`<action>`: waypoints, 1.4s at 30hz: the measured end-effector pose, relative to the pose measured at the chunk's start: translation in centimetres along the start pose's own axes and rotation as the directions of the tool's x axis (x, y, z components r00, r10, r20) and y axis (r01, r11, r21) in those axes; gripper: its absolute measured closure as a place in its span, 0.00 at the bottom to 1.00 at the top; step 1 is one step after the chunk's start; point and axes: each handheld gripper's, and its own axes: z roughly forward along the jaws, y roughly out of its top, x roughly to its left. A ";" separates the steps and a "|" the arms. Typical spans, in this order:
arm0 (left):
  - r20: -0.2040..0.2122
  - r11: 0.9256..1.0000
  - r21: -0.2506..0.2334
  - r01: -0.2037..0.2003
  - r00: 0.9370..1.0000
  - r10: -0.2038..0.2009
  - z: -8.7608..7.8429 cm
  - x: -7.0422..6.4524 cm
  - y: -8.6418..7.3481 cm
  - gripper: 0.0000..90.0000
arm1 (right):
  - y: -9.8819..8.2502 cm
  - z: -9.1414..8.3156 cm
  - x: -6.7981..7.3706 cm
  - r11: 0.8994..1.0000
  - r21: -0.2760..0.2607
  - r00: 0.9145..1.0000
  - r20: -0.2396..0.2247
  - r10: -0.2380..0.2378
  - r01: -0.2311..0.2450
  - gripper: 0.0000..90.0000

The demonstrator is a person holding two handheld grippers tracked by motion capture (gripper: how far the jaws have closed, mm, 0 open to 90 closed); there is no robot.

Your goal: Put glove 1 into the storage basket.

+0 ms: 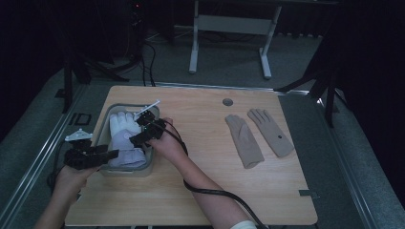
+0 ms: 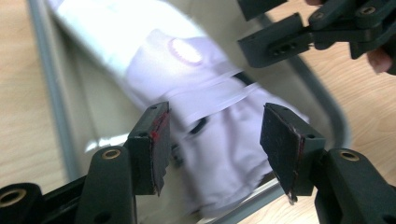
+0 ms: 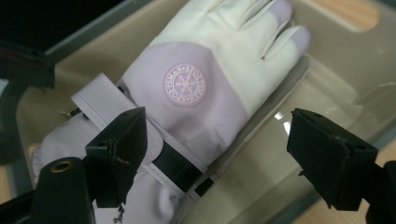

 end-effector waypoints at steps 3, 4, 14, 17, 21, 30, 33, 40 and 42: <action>0.012 0.999 -0.019 -0.026 1.000 0.026 0.2 -1.2 0.4 0.49 | 0.0 -0.8 0.0 1.000 -0.004 1.000 0.003 -0.019 0.019 0.19; 0.020 0.999 -0.024 -0.033 0.999 0.033 0.3 -1.6 0.5 0.50 | 0.0 -1.1 0.0 1.000 -0.004 1.000 0.002 -0.023 0.023 0.20; 0.071 0.993 -0.069 -0.099 0.992 0.103 1.0 -5.1 1.5 0.54 | -1.3 -4.9 -1.3 0.998 -0.062 0.999 0.039 -0.026 0.029 0.20; 0.092 0.990 -0.079 -0.113 0.988 0.120 1.5 -6.2 1.7 0.54 | -2.0 -6.0 -2.1 0.997 -0.068 0.998 0.050 -0.028 0.031 0.20; 0.114 0.988 -0.088 -0.127 0.984 0.136 2.2 -7.4 2.0 0.54 | -3.0 -7.2 -3.0 0.998 -0.058 0.997 0.063 -0.034 0.037 0.18; 0.155 0.981 -0.104 -0.165 0.971 0.180 3.7 -10.2 2.3 0.54 | -5.3 -9.7 -5.0 0.997 -0.082 0.998 0.064 -0.005 0.010 0.16; 0.175 0.979 -0.110 -0.173 0.966 0.190 4.3 -11.1 2.3 0.54 | -6.2 -10.6 -5.8 0.996 -0.089 0.997 0.077 0.000 0.007 0.16; 0.183 0.976 -0.088 -0.201 0.959 0.215 6.3 -13.1 2.1 0.24 | -8.5 -12.4 -7.7 0.993 -0.111 0.994 0.095 0.049 -0.038 0.16; 0.184 0.974 -0.098 -0.202 0.959 0.217 6.7 -13.5 2.0 0.19 | -9.1 -12.8 -8.2 0.991 -0.120 0.994 0.090 0.060 -0.049 0.16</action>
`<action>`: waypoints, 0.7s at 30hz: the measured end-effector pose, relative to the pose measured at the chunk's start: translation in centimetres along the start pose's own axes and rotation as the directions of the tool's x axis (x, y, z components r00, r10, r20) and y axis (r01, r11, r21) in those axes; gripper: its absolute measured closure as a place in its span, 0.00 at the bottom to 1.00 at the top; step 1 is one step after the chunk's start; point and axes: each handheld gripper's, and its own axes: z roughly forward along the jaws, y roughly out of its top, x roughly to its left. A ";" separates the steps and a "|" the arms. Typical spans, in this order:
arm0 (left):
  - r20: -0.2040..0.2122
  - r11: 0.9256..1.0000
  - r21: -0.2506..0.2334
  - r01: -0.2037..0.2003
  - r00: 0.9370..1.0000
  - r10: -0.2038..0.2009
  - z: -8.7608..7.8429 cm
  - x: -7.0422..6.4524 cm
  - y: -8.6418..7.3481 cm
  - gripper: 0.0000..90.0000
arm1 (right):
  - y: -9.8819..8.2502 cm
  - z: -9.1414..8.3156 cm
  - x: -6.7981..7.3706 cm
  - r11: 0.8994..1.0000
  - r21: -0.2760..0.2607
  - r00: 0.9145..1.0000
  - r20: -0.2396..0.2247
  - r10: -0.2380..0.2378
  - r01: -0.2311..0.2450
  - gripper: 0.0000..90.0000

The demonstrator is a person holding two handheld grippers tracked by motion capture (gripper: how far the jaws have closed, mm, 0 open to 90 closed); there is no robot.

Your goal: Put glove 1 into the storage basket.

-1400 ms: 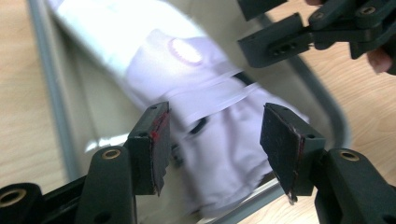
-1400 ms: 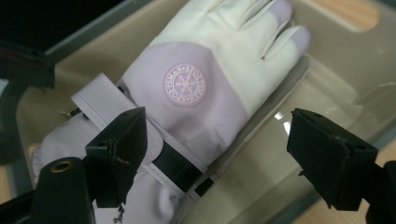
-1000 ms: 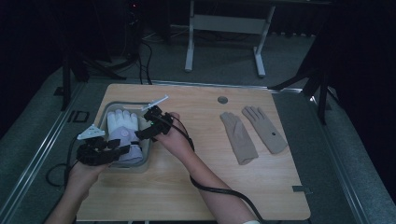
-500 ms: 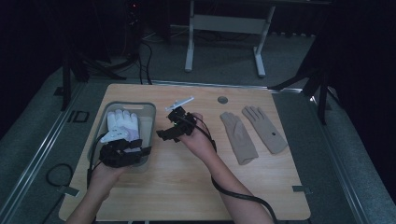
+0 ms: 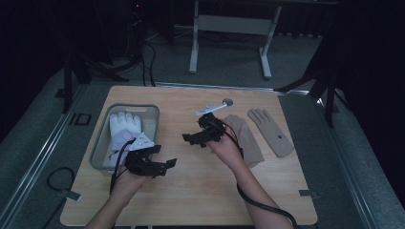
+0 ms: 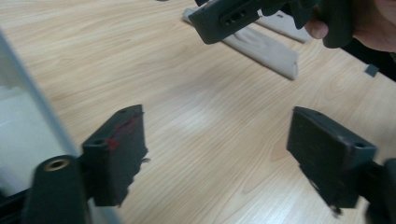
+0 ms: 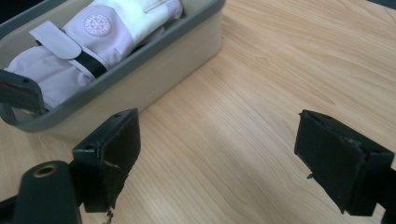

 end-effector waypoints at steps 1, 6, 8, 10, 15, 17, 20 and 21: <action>0.000 1.000 0.000 0.000 1.000 0.000 0.0 0.0 0.0 0.19 | -0.2 -0.2 -0.2 1.000 -0.003 1.000 0.000 0.003 -0.003 0.16; 0.009 0.998 -0.038 -0.040 0.999 0.040 1.8 -1.1 -0.4 0.17 | -1.7 -1.1 -1.6 1.000 -0.002 1.000 0.018 0.014 -0.014 0.16; 0.020 0.998 -0.036 -0.050 0.999 0.050 2.4 -1.3 -0.6 0.17 | -2.3 -1.3 -2.0 1.000 0.002 1.000 0.017 0.018 -0.018 0.16; 0.026 0.998 -0.034 -0.058 0.998 0.059 2.9 -1.6 -0.8 0.16 | -2.9 -1.6 -2.4 1.000 0.006 1.000 0.027 0.004 -0.004 0.16; 0.041 0.995 -0.060 -0.077 0.996 0.079 4.4 -1.9 -1.6 0.16 | -4.2 -2.0 -3.1 0.999 -0.011 0.998 0.056 0.033 -0.032 0.15; 0.036 0.994 -0.053 -0.097 0.994 0.099 5.0 -2.0 -2.0 0.16 | -4.7 -2.1 -3.4 0.998 -0.021 0.998 0.035 0.052 -0.051 0.14; 0.035 0.993 -0.051 -0.104 0.994 0.106 5.7 -2.0 -2.8 0.16 | -5.9 -2.2 -4.1 0.999 -0.026 0.997 0.070 0.039 -0.037 0.14; 0.035 0.993 -0.048 -0.107 0.994 0.108 5.9 -2.0 -3.0 0.16 | -6.3 -2.3 -4.3 0.999 -0.021 0.996 0.084 0.030 -0.029 0.14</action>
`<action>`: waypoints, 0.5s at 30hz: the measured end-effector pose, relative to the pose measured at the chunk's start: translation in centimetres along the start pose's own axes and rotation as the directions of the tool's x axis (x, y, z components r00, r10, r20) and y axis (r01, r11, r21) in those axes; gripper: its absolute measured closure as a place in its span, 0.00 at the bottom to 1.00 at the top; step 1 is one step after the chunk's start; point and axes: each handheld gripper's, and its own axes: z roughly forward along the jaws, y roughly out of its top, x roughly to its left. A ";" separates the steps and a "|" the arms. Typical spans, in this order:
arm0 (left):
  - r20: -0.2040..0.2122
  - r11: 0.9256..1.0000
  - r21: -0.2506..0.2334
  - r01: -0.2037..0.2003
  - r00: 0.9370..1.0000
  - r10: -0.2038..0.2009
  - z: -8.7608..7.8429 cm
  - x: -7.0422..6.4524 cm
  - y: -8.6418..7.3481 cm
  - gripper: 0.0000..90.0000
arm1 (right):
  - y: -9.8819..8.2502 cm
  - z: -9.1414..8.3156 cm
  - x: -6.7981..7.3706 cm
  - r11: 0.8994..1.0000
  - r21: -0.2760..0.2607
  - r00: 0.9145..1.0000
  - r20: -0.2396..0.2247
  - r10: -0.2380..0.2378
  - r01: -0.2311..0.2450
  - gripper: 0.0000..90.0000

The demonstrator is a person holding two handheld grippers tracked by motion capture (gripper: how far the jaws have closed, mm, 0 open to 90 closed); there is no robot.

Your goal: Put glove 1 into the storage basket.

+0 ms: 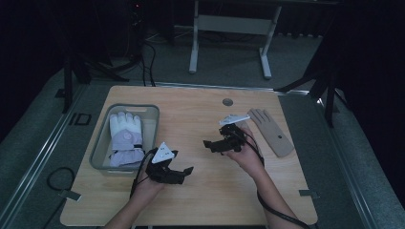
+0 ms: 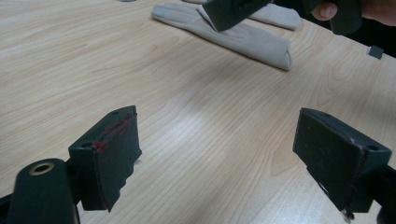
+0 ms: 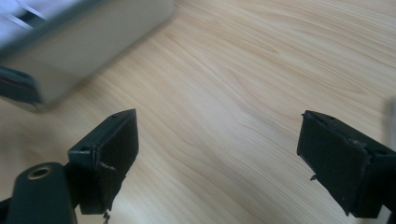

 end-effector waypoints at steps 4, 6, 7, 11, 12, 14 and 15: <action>0.001 1.000 -0.011 0.004 1.000 -0.004 0.4 -0.2 -0.9 0.16 | -1.8 -0.2 -1.0 1.000 0.023 1.000 -0.008 -0.016 0.016 0.14; 0.004 1.000 -0.016 0.003 1.000 -0.003 0.5 -0.3 -1.3 0.16 | -2.7 -0.4 -1.5 1.000 0.017 1.000 -0.005 -0.012 0.012 0.15; 0.004 1.000 -0.017 0.004 1.000 -0.004 0.5 -0.4 -1.6 0.16 | -3.2 -0.5 -1.7 1.000 0.014 1.000 0.000 -0.013 0.013 0.14; 0.004 0.999 -0.038 0.005 1.000 -0.005 0.6 -0.5 -2.4 0.16 | -5.1 -1.0 -2.5 1.000 0.017 1.000 -0.008 -0.015 0.015 0.12; 0.005 0.999 -0.044 0.005 1.000 -0.005 0.7 -0.5 -2.5 0.16 | -5.5 -1.1 -2.5 1.000 0.021 1.000 -0.005 -0.019 0.019 0.12; 0.007 0.999 -0.046 0.005 1.000 -0.005 0.8 -0.6 -2.8 0.16 | -6.3 -1.3 -2.6 1.000 0.011 1.000 0.006 -0.026 0.026 0.14; 0.008 0.999 -0.043 0.001 1.000 -0.001 0.8 -0.6 -2.9 0.15 | -6.5 -1.4 -2.7 0.999 0.005 0.999 0.012 -0.032 0.031 0.15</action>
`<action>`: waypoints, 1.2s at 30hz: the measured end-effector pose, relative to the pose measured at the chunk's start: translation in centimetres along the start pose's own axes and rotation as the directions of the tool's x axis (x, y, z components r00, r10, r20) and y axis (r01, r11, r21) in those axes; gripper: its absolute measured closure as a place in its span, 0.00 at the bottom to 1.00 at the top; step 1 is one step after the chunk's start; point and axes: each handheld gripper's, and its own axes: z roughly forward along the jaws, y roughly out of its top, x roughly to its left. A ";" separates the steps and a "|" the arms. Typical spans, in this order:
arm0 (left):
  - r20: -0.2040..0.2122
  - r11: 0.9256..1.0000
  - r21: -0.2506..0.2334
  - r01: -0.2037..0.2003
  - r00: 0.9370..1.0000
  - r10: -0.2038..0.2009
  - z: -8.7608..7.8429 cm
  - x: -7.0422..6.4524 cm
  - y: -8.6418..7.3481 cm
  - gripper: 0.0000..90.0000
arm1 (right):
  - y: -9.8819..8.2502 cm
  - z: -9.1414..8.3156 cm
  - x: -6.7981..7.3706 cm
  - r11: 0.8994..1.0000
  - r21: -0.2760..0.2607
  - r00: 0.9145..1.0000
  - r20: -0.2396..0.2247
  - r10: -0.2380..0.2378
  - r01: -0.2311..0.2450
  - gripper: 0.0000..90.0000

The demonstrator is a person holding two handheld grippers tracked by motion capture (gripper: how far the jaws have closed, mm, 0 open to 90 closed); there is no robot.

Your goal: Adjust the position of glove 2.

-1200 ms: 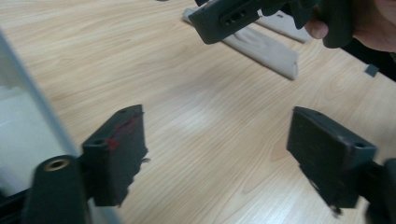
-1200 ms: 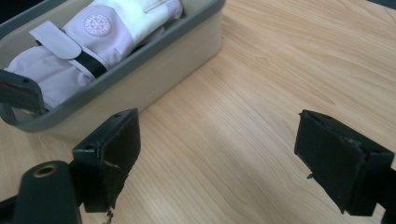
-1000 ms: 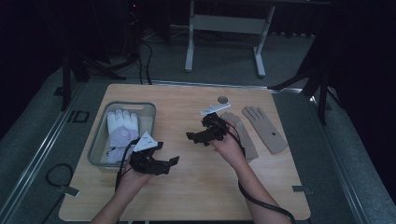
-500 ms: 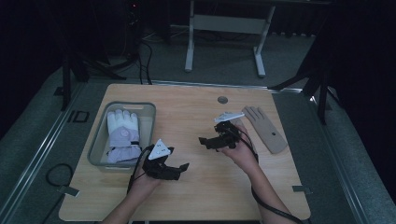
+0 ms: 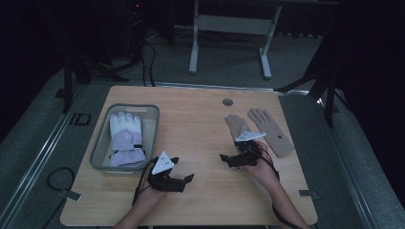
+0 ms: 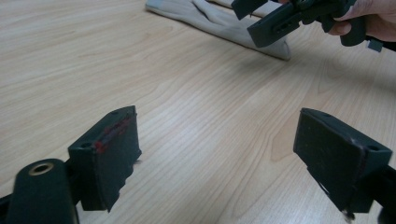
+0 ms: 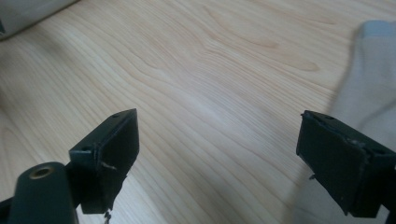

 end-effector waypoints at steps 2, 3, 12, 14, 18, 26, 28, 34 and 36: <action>-0.002 1.000 0.002 0.001 1.000 -0.001 0.1 -0.1 -0.1 0.12 | -0.4 -0.5 -0.3 1.000 -0.019 1.000 0.013 -0.001 0.001 0.18; -0.003 1.000 -0.003 -0.002 1.000 0.002 0.0 -0.1 -0.2 0.10 | -0.5 -0.7 -0.5 0.999 -0.035 1.000 0.017 -0.004 0.004 0.20; -0.033 1.000 -0.019 -0.007 0.999 0.006 -0.1 -0.2 -0.3 0.02 | -0.9 -2.5 -3.5 0.996 -0.087 0.994 0.108 0.001 0.009 0.37; -0.035 1.000 -0.024 -0.004 0.999 0.003 -0.3 -0.1 -0.4 0.02 | -0.9 -2.7 -4.4 0.995 -0.095 0.993 0.121 0.000 0.011 0.40; -0.018 1.000 -0.027 -0.004 1.000 0.004 -0.3 -0.1 -0.4 0.02 | -0.8 -2.7 -6.2 0.994 -0.111 0.991 0.131 0.029 -0.014 0.44; 0.001 0.999 -0.030 -0.017 1.000 0.017 -0.2 -0.4 -0.5 0.02 | -0.4 -0.7 -8.7 0.997 -0.070 0.987 0.151 0.044 -0.034 0.48; -0.001 0.999 -0.030 -0.017 1.000 0.017 -0.2 -0.4 -0.5 0.02 | -0.4 -0.2 -8.9 0.997 -0.070 0.988 0.150 0.043 -0.032 0.48; 0.004 0.999 -0.032 -0.017 1.000 0.017 -0.2 -0.5 -0.6 0.02 | -0.9 1.5 -9.2 1.000 0.008 0.985 0.170 0.008 -0.009 0.50; 0.008 1.000 -0.028 -0.013 1.000 0.013 0.0 -0.5 -0.7 0.02 | -1.4 2.0 -9.3 1.000 0.025 0.986 0.166 0.004 -0.008 0.49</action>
